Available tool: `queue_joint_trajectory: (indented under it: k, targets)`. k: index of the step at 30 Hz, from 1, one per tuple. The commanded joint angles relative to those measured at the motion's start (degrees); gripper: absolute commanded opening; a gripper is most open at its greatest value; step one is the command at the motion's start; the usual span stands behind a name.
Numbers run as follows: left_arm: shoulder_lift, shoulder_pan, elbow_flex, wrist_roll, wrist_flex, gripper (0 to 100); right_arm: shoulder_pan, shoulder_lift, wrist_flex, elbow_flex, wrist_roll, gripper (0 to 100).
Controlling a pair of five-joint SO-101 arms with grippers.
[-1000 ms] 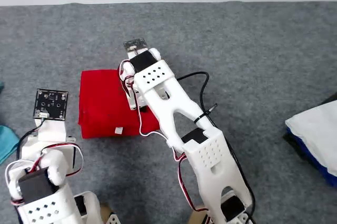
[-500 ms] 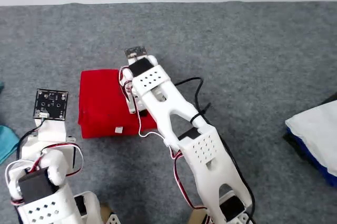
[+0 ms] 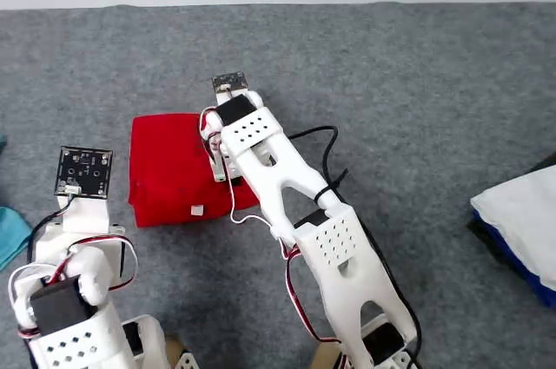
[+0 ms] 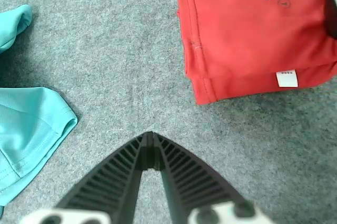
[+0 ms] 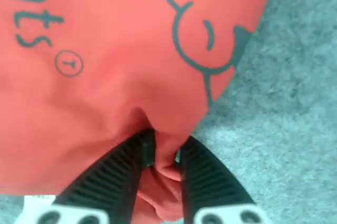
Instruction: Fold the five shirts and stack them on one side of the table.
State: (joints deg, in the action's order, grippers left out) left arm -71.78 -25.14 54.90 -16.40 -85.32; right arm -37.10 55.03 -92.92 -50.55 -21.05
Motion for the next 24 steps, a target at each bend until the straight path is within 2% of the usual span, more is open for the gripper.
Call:
queue_joint_trajectory:
  k: [1,4,10,15,20,24]
  targets:
    - [-0.79,-0.26,-0.48,-0.44,0.00,0,2.59,-4.79,-2.95,-2.29,1.41,1.0]
    - [-0.79,-0.26,-0.48,-0.44,0.00,0,7.43,-5.93,-4.00,-2.29,4.22,0.9]
    - [-0.79,-0.26,-0.48,-0.44,0.00,0,19.65,-6.55,-4.00,-2.37,21.63,0.9]
    - [-0.79,-0.26,-0.40,-0.44,0.00,0,28.79,-6.20,0.92,-2.37,36.66,0.9]
    - [-0.79,-0.26,-0.40,-0.53,0.00,0,34.86,-5.93,9.19,-2.37,49.67,0.9]
    - [-0.79,-0.26,-0.40,-0.53,-0.09,0,36.62,-5.49,12.44,-2.02,55.56,0.9]
